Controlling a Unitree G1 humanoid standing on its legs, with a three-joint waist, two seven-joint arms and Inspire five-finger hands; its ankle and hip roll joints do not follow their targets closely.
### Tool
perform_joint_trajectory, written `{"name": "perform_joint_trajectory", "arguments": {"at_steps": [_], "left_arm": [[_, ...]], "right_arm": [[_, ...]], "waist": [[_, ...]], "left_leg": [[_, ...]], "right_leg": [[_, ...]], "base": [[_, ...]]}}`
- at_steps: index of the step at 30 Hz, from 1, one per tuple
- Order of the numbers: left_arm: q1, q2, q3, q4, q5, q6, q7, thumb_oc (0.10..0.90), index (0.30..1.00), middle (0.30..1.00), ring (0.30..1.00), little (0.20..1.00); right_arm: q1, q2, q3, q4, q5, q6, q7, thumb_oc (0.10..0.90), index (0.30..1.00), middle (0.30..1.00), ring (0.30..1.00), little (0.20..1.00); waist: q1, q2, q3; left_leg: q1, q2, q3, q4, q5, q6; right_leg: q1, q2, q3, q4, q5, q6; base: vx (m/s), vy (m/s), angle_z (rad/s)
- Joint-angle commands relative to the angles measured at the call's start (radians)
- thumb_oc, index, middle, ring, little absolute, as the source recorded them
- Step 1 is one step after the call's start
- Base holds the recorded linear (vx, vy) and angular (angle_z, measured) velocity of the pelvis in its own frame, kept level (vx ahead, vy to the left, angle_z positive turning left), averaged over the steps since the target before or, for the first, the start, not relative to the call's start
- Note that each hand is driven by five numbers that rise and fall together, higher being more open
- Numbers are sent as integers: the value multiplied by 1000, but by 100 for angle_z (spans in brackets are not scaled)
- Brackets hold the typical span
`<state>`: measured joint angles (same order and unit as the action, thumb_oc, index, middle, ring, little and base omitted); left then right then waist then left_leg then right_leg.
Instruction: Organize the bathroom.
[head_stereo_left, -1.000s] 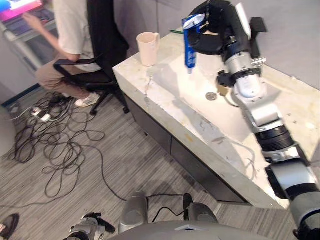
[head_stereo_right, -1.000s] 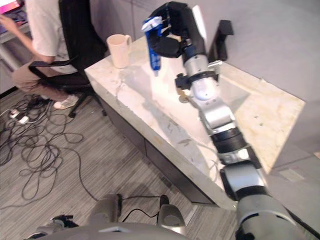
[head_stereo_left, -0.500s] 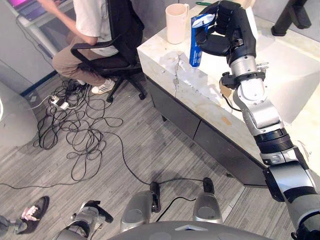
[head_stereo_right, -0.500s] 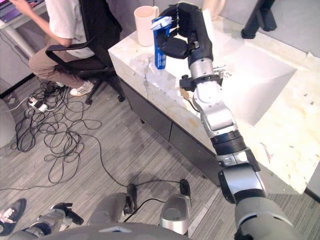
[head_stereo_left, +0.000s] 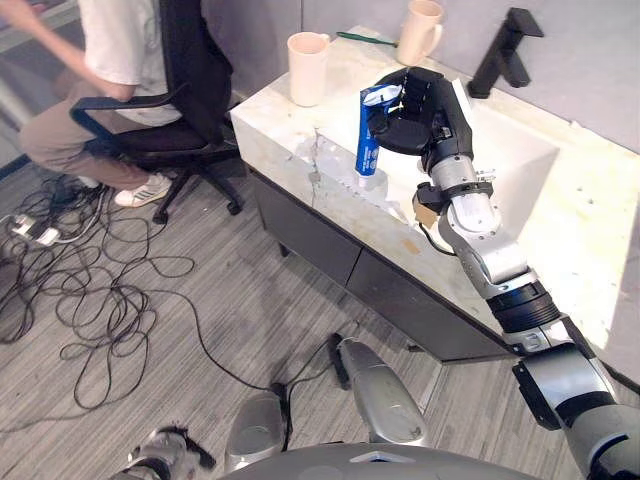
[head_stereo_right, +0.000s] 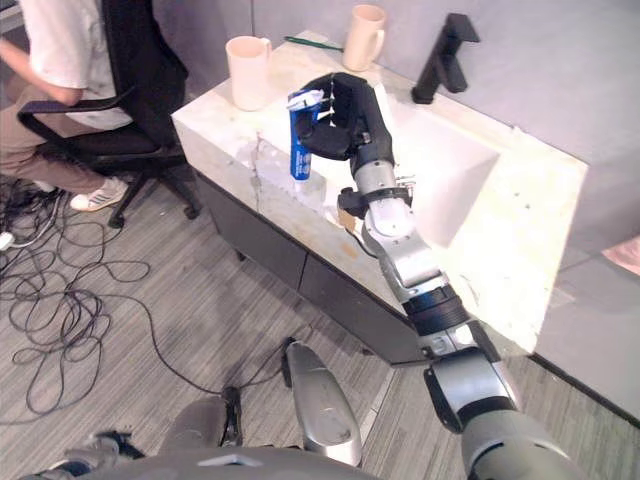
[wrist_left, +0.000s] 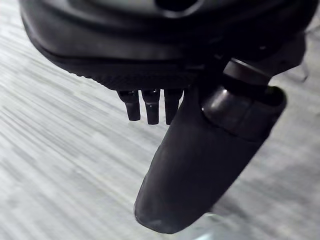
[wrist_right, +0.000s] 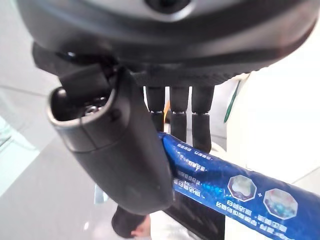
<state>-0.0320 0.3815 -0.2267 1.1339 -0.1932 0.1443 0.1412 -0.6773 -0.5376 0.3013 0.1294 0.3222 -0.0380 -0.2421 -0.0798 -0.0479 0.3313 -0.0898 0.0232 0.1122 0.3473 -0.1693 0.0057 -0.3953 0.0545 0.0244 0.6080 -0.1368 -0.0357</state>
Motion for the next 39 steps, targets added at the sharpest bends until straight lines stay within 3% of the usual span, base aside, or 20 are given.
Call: {"name": "perform_joint_trajectory", "arguments": {"at_steps": [1, 3, 6, 20, 39], "left_arm": [[-5, 1, -50, 99, 18, 25, 4, 800, 900, 900, 900, 900], [-21, -1, -55, 103, 16, 24, 4, 800, 900, 900, 900, 900], [-65, -17, -86, 115, 16, 42, 12, 800, 900, 900, 900, 900], [-13, 11, -62, 145, 56, 34, 20, 800, 900, 900, 900, 900], [46, 7, -14, 151, 47, 33, 18, 800, 900, 900, 900, 900]], "right_arm": [[-279, -44, -104, 33, 15, -147, 3, 400, 300, 300, 300, 300], [-284, -39, -97, 48, 10, -162, 0, 400, 300, 300, 300, 300], [-294, -34, -86, 25, -1, -115, -30, 400, 300, 300, 300, 300], [-291, -42, -91, 23, 18, -76, -26, 400, 300, 300, 300, 300], [-248, -77, -133, -51, -23, -121, -40, 400, 300, 300, 300, 300]], "waist": [[41, 29, -81], [38, 31, -81], [26, 30, -87], [32, 29, -138], [43, 4, -198]], "left_leg": [[42, 3, -118, -53, 60, 14], [44, 3, -114, -63, 64, 15], [35, 5, -103, -61, 60, 9], [72, 1, -105, -64, 34, 14], [77, 19, -106, -52, 40, 1]], "right_leg": [[213, -80, 37, -366, 166, 100], [224, -77, 41, -385, 167, 97], [244, -76, 54, -401, 158, 95], [293, -82, 78, -416, 140, 98], [330, -72, 82, -429, 127, 89]], "base": [[52, -27, 63], [14, 0, 13], [51, 25, -16], [101, -15, -4], [54, -25, 2]]}}
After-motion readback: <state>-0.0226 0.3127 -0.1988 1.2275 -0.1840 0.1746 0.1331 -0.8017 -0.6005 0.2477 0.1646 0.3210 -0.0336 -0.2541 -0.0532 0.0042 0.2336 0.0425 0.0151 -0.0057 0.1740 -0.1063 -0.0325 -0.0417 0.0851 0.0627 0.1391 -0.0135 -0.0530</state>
